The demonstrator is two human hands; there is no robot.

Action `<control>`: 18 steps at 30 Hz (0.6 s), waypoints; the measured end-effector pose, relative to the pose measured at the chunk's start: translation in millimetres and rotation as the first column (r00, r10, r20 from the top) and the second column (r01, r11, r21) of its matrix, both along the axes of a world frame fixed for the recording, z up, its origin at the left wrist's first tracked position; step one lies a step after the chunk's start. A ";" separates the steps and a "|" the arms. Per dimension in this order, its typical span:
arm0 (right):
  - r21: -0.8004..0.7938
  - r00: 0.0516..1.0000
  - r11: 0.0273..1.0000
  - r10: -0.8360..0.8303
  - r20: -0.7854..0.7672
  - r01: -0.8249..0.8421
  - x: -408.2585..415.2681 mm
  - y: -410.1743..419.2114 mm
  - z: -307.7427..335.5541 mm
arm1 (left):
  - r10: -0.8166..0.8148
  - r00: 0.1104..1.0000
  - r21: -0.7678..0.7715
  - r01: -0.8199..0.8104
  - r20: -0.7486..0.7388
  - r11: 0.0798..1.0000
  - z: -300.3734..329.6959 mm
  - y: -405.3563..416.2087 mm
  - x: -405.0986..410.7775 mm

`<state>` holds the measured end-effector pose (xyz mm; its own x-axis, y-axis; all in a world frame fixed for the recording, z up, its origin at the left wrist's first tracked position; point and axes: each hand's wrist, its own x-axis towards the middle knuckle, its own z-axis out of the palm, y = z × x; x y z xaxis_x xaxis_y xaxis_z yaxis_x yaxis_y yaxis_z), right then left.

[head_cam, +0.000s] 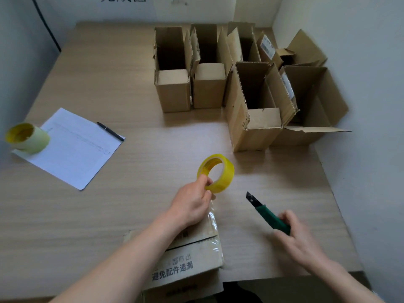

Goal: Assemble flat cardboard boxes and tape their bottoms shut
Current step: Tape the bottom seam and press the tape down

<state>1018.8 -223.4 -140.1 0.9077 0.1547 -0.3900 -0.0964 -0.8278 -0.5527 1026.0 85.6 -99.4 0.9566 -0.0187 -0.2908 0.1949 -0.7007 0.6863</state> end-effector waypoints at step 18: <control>0.313 0.910 0.859 0.413 0.046 -0.406 30.2 38.4 62.1 | -0.023 0.987 0.012 0.021 0.158 1.000 -7.7 -0.5 -5.4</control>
